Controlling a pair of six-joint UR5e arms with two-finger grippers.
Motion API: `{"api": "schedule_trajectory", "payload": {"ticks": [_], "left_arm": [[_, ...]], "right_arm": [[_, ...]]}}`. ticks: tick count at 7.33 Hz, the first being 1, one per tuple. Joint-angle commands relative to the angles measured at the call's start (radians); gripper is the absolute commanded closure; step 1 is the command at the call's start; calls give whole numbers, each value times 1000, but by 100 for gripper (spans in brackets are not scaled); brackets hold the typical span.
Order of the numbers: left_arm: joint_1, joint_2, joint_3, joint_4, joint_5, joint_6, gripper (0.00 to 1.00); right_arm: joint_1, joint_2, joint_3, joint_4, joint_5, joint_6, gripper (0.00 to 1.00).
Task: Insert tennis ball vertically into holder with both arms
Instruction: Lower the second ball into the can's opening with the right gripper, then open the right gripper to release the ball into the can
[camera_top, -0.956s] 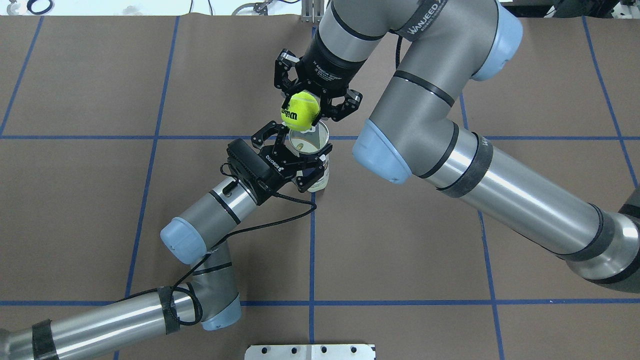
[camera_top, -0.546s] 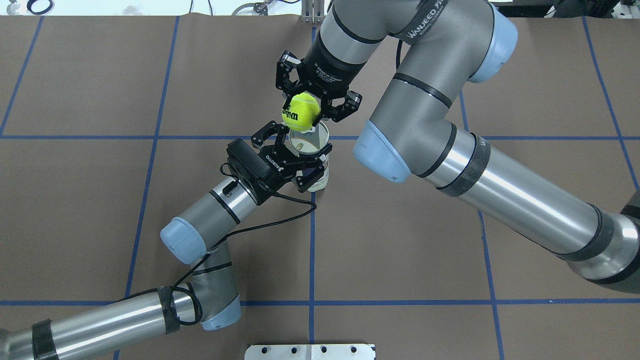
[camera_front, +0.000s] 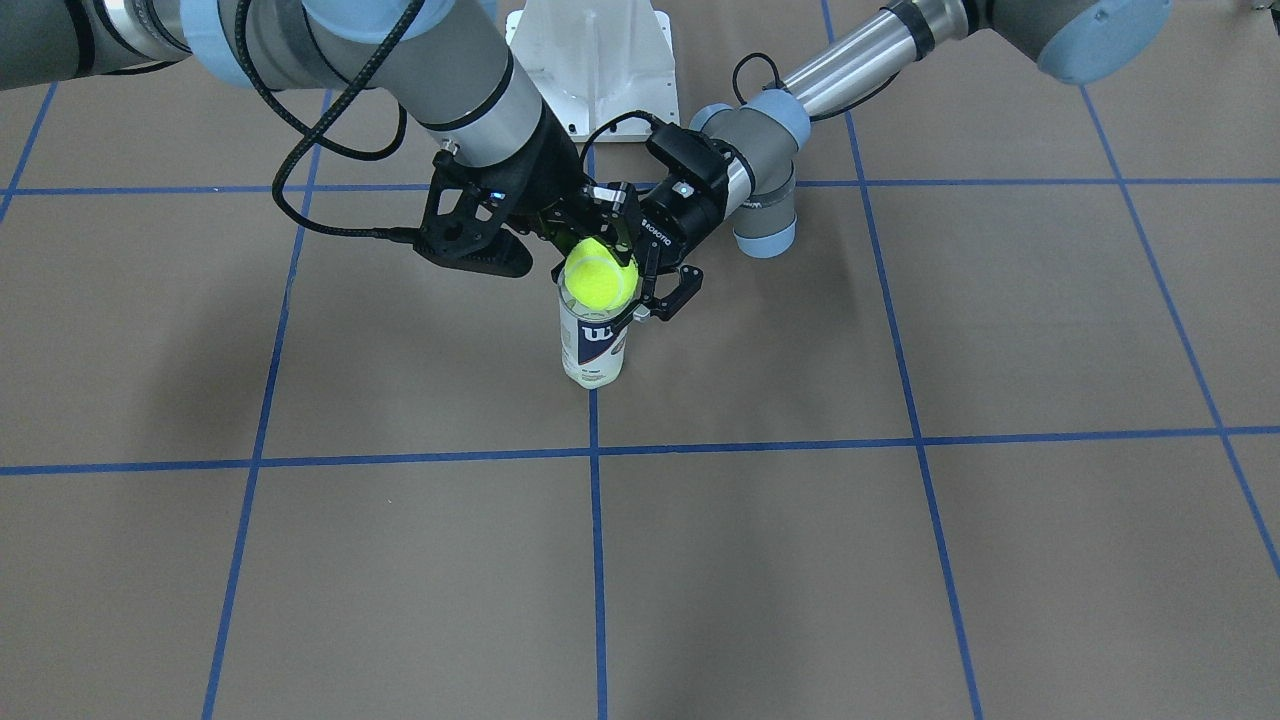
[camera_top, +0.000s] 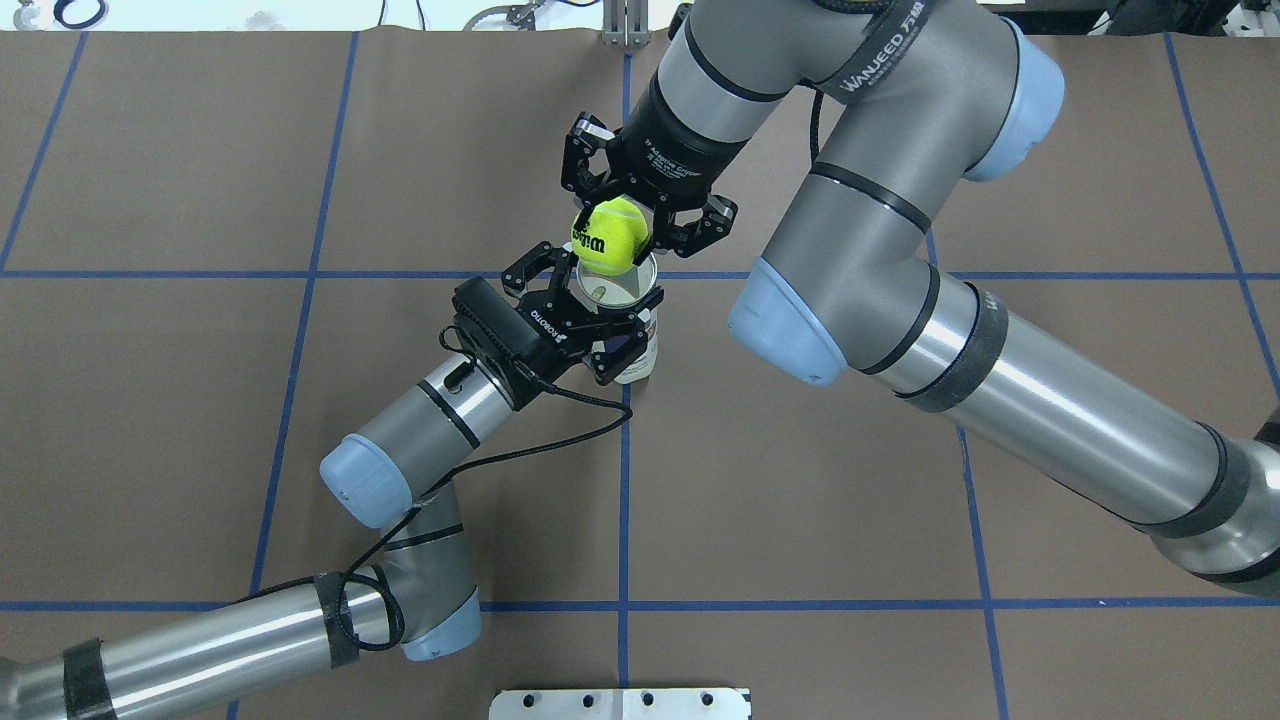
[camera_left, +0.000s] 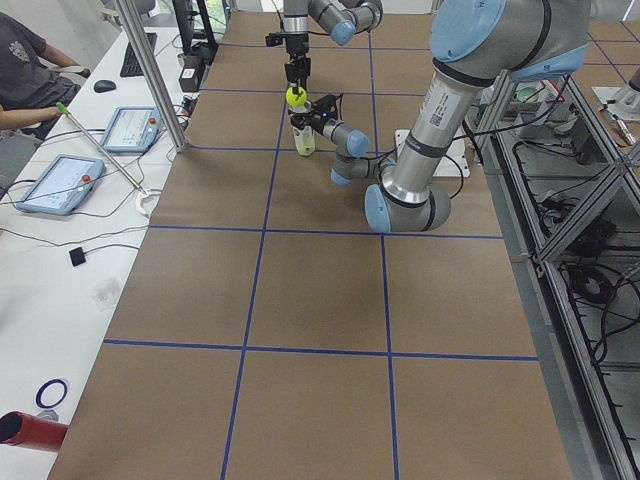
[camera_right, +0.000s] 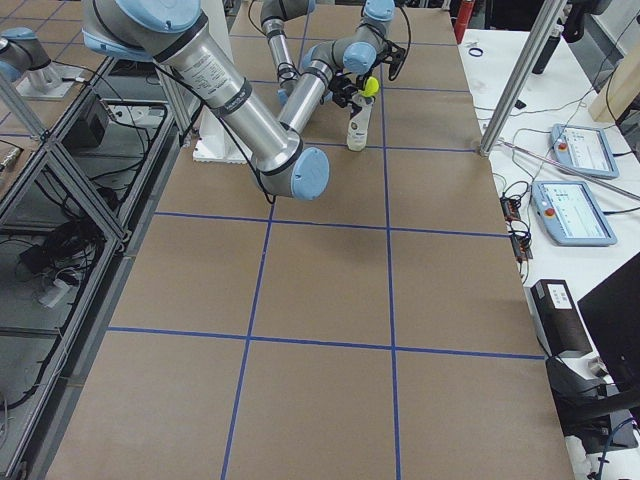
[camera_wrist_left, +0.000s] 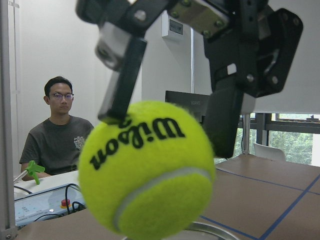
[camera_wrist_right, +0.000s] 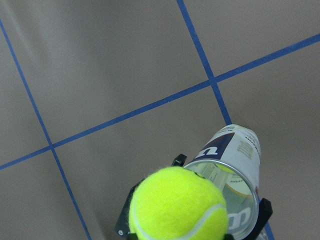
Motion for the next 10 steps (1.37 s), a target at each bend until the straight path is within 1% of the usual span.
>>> {"api": "schedule_trajectory", "payload": {"ticks": [1, 2, 3, 6, 7, 9, 10], "left_arm": [[1, 0, 0, 2, 0, 1, 13], [1, 0, 0, 2, 0, 1, 13], [1, 0, 0, 2, 0, 1, 13], [1, -3, 0, 2, 0, 1, 13], [1, -15, -6, 3, 0, -2, 0], [-2, -29, -18, 3, 2, -4, 0], [-6, -28, -40, 3, 5, -1, 0]], "right_arm": [[-6, -13, -3, 3, -2, 0, 100], [-9, -12, -1, 1, -3, 3, 32], [-12, -12, -1, 1, -5, 3, 3], [-7, -13, 11, 0, 4, 1, 2], [-6, -21, 5, 0, -5, 0, 2], [19, -31, 3, 1, -3, -12, 2], [37, -45, 3, 3, 3, -17, 2]]}}
